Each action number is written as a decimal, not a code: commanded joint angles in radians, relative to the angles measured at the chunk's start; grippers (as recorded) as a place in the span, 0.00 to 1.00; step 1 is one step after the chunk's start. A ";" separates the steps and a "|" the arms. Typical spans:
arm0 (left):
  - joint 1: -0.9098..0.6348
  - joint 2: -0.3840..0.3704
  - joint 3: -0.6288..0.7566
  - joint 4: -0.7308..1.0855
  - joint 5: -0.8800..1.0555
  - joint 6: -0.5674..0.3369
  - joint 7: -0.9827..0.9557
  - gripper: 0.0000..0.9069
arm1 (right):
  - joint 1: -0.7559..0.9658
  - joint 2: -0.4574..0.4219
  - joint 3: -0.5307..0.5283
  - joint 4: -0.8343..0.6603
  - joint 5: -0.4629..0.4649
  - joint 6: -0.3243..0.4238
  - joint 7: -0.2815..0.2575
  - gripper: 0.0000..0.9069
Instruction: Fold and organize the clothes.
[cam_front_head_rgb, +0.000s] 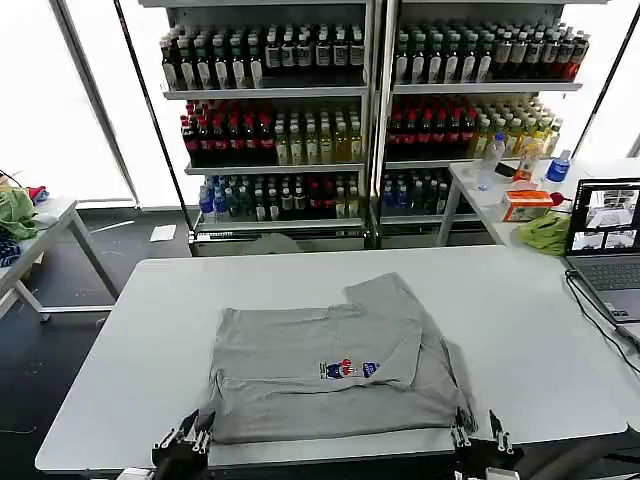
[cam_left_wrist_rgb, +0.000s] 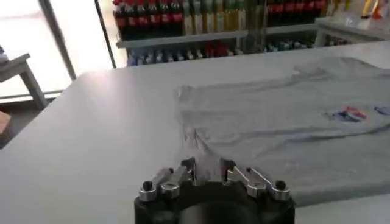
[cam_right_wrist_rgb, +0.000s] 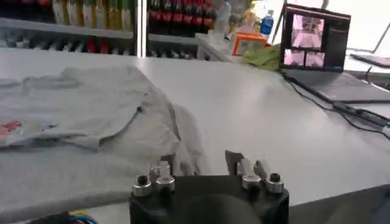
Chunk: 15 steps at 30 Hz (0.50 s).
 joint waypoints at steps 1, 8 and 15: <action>-0.135 0.037 -0.048 -0.105 -0.089 0.039 -0.004 1.00 | 0.089 0.007 0.062 0.032 0.027 0.025 -0.058 1.00; -0.274 0.162 -0.096 -0.030 -0.141 0.025 0.060 1.00 | 0.323 -0.006 0.134 -0.088 0.120 0.031 -0.123 1.00; -0.462 0.303 -0.001 0.134 -0.155 0.041 0.114 1.00 | 0.622 -0.164 0.041 -0.256 0.314 -0.105 -0.113 1.00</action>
